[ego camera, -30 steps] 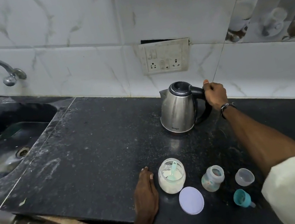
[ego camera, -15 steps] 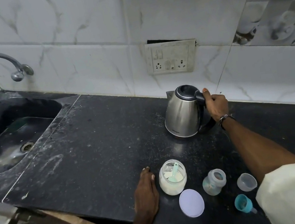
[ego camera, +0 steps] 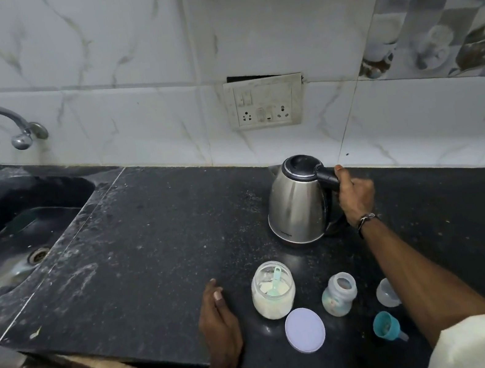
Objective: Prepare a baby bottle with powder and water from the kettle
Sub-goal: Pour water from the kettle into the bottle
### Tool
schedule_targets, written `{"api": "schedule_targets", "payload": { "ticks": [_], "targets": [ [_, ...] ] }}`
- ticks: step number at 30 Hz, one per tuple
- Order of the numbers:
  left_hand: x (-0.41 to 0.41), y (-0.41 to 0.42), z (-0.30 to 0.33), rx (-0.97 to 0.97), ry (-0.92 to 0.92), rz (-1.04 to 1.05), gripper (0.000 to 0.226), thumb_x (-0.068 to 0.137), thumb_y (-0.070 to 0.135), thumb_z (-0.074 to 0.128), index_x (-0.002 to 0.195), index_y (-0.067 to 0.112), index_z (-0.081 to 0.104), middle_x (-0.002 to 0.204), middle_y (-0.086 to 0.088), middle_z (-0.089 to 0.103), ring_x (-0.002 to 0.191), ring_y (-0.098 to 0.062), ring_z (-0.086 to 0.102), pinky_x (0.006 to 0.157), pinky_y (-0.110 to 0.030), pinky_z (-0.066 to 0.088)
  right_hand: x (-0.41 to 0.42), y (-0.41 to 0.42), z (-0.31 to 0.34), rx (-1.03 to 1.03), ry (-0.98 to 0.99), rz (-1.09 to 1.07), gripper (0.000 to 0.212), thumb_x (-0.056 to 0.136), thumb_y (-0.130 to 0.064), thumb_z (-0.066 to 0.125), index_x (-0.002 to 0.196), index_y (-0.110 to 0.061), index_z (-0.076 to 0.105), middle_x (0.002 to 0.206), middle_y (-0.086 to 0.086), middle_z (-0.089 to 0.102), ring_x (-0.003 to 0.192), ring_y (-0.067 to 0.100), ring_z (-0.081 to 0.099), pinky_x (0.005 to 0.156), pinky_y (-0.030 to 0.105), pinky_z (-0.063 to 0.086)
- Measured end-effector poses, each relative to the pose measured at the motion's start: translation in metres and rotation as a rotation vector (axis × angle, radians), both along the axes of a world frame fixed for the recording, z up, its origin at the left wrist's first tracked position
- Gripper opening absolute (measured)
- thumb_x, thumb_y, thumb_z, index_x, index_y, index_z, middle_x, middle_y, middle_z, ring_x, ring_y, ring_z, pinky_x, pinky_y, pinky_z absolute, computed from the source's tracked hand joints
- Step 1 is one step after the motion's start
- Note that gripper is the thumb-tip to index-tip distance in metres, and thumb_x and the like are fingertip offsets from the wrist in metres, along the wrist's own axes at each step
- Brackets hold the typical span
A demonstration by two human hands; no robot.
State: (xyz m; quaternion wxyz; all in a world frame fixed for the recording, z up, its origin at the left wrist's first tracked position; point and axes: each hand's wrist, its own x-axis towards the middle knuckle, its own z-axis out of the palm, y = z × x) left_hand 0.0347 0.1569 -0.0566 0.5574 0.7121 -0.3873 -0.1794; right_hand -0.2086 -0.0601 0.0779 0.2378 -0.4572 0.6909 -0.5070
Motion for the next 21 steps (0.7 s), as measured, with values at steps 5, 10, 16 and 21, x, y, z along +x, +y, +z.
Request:
{"api": "schedule_targets", "payload": {
  "ticks": [5,10,16,21],
  "targets": [
    [-0.005,0.005,0.044,-0.224,0.024,0.02,0.05,0.103,0.034,0.042,0.137,0.002,0.061,0.133,-0.002,0.065,0.117,-0.013,0.065,0.097,-0.018,0.05,-0.052,0.006,0.011,-0.017,-0.088,0.016,0.058,0.072,-0.058,0.062,0.049,-0.006,0.052,0.047,0.007,0.043,0.046,0.023,0.043,0.048,0.048,0.041],
    [-0.049,0.0,0.082,-0.48,-0.07,-0.158,0.036,0.101,0.018,0.052,0.13,0.0,0.062,0.137,-0.011,0.064,0.122,-0.001,0.062,0.101,-0.016,0.047,-0.099,0.022,0.055,-0.148,-0.148,0.118,0.034,0.062,-0.046,0.056,0.055,-0.012,0.056,0.035,-0.008,0.043,0.029,0.014,0.04,0.037,0.024,0.033],
    [-0.118,0.009,0.078,-0.415,-0.11,-0.578,0.058,0.095,0.031,0.071,0.144,0.008,0.05,0.152,-0.008,0.053,0.144,-0.018,0.048,0.118,-0.029,0.039,-0.139,0.039,0.092,-0.252,-0.088,0.191,0.025,0.065,-0.029,0.053,0.052,-0.009,0.054,0.031,-0.005,0.04,0.027,0.013,0.036,0.033,0.019,0.028],
    [-0.144,0.004,0.054,0.028,0.001,-0.775,0.109,0.079,0.055,0.078,0.161,0.016,0.018,0.168,0.006,0.023,0.156,-0.008,0.019,0.121,-0.011,0.016,-0.155,0.048,0.101,-0.213,0.014,0.243,0.04,0.064,-0.028,0.055,0.057,0.01,0.052,0.033,-0.005,0.038,0.03,0.017,0.034,0.034,0.018,0.028]
  ]
}}
